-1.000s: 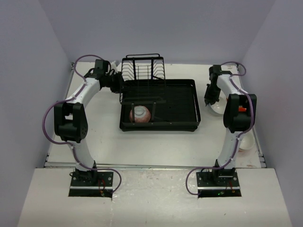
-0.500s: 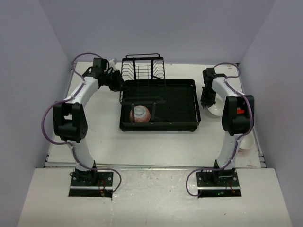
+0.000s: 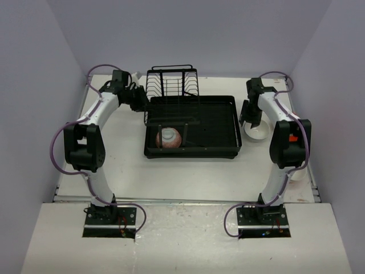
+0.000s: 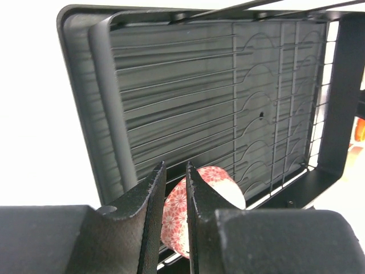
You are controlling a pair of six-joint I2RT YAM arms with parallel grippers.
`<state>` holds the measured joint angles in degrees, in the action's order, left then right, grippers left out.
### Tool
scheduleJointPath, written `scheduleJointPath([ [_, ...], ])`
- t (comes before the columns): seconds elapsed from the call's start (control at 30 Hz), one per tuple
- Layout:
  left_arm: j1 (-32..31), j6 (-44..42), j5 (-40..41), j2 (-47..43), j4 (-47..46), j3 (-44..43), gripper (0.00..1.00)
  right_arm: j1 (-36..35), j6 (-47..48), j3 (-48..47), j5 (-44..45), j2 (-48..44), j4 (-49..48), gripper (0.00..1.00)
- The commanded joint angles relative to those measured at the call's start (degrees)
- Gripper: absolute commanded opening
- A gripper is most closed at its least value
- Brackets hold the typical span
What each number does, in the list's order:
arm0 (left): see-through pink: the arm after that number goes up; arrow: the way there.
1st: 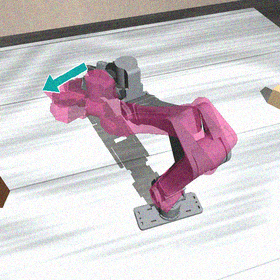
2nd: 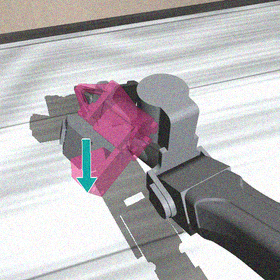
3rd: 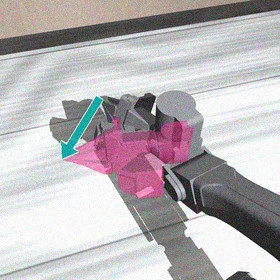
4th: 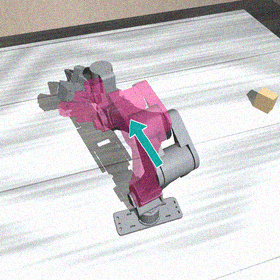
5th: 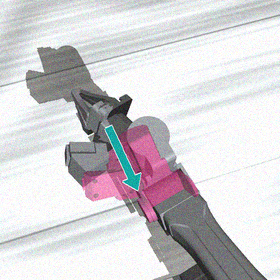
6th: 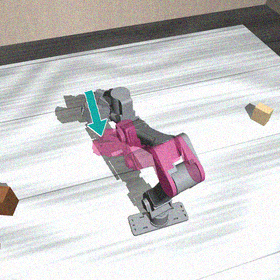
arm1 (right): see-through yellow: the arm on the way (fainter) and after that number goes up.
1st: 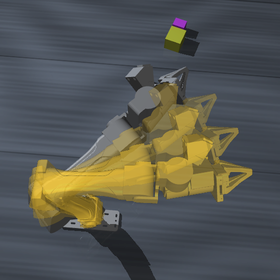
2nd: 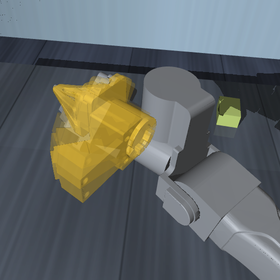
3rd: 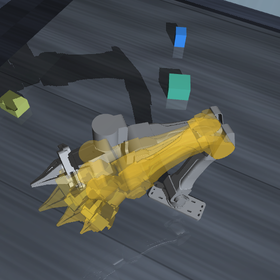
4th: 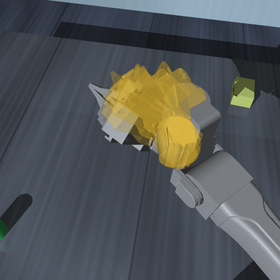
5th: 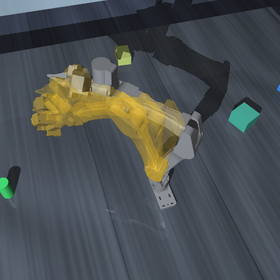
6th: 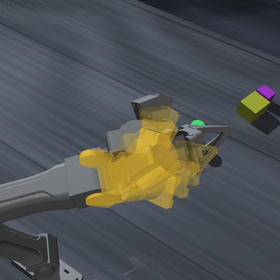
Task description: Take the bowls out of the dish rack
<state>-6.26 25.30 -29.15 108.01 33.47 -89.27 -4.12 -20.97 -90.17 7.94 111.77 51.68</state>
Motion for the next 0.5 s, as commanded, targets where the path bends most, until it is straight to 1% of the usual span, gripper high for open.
scheduleJointPath([
  [0.0,0.46,-2.18,1.9,-2.71,2.56,-2.13,0.22,-0.19,-1.26,-0.01,1.45,-5.5,0.44,0.47],
  [0.1,0.46,-3.23,2.95,-4.29,4.14,-1.87,0.21,-0.54,-1.44,-0.79,2.78,-8.49,1.84,0.49],
  [0.2,0.46,-4.29,4.27,-6.31,5.81,-1.08,0.16,-0.54,-1.88,-3.95,2.87,-11.56,3.77,0.5],
  [0.27,0.46,-4.47,4.27,-8.51,6.6,0.59,0.04,-0.54,-2.05,-5.1,2.25,-13.5,4.39,0.5],
  [0.3,0.46,-4.47,4.27,-9.3,6.69,1.29,0.0,-0.54,-2.23,-6.23,1.55,-14.11,4.83,0.49],
  [0.33,0.46,-4.47,3.93,-10.87,6.78,2.08,0.0,-0.54,-2.23,-6.77,0.42,-14.64,5.01,0.47],
  [0.37,0.46,-4.47,3.49,-11.67,6.78,3.83,0.0,-0.54,-2.49,-7.29,-2.81,-15.52,5.1,0.39],
  [0.43,0.46,-3.94,2.17,-13.43,6.78,6.21,0.0,-0.89,-3.11,-8.0,-6.87,-16.57,4.4,0.27],
  [0.47,0.37,-3.77,1.55,-15.26,6.61,7.44,0.0,-1.15,-3.2,-7.92,-8.11,-16.93,3.78,0.12],
])
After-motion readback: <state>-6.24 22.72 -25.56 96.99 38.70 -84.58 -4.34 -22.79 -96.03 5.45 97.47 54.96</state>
